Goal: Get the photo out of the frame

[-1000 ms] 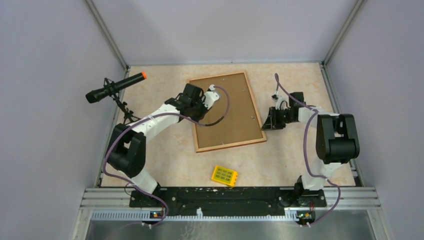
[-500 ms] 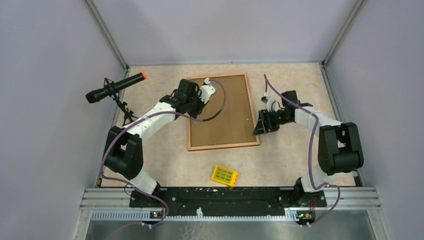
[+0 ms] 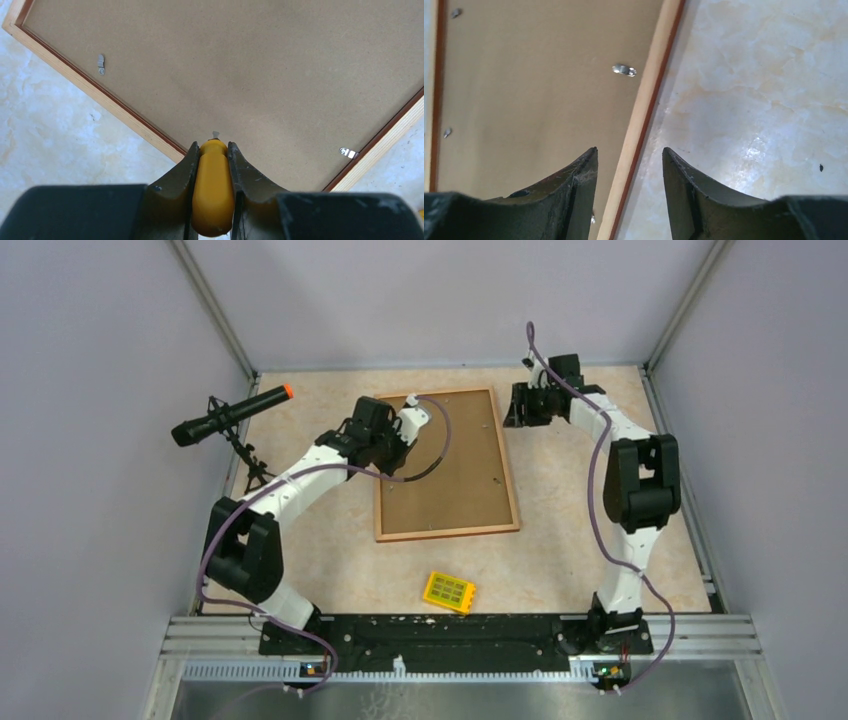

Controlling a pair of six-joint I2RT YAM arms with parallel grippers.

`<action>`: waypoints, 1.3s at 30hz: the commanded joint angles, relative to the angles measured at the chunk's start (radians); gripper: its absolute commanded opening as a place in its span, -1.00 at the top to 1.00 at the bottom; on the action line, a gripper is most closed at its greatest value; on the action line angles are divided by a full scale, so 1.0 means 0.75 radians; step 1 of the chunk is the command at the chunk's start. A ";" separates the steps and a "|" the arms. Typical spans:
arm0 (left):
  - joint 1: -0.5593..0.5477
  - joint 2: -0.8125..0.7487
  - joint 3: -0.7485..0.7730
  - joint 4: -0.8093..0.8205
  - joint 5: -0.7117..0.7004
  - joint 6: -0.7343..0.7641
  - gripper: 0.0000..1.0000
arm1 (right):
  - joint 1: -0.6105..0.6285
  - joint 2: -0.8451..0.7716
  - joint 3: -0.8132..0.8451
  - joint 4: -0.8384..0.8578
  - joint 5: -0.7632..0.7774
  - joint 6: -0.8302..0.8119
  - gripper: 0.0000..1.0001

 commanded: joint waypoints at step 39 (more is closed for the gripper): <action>0.016 -0.128 -0.022 0.042 0.083 -0.037 1.00 | 0.100 0.608 0.597 -0.022 0.728 0.417 1.00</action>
